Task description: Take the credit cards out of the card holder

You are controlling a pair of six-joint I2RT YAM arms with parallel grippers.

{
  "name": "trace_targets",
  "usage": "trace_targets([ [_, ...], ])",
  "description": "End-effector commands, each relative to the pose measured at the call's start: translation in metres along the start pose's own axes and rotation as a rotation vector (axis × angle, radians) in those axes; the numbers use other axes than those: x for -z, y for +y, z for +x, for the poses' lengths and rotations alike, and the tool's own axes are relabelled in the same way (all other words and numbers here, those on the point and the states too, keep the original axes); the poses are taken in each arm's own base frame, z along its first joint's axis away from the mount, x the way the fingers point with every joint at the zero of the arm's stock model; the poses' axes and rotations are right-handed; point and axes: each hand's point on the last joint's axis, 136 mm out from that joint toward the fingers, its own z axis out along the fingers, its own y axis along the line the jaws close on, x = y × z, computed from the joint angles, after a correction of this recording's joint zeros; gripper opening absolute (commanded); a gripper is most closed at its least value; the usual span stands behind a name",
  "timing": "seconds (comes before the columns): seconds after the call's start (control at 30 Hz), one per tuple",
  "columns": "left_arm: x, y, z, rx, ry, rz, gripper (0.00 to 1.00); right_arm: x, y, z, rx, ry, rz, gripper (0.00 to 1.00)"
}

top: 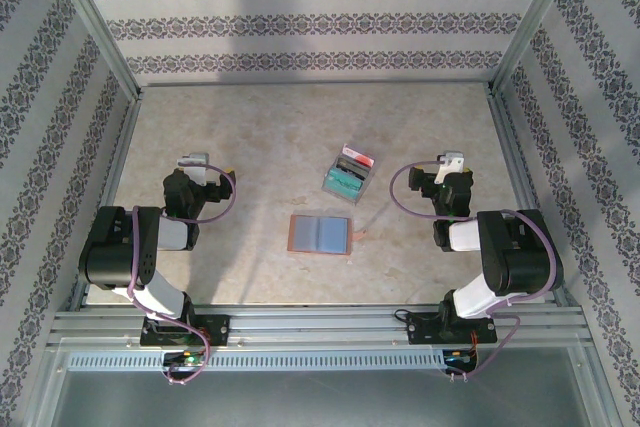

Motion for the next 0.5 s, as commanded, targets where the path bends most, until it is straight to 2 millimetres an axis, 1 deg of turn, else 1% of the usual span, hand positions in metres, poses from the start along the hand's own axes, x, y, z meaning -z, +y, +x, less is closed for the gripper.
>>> trace_targets([
  [0.0,-0.0001,0.0031,-0.0018,0.008,0.0,-0.006,0.99,0.0014,-0.0005,-0.0127,-0.017,-0.038,0.01,0.98],
  [0.47,0.0002,0.0081,-0.0022,0.019,-0.003,-0.035,0.99,0.0015,0.0001,-0.012,-0.012,-0.035,0.01,0.98],
])
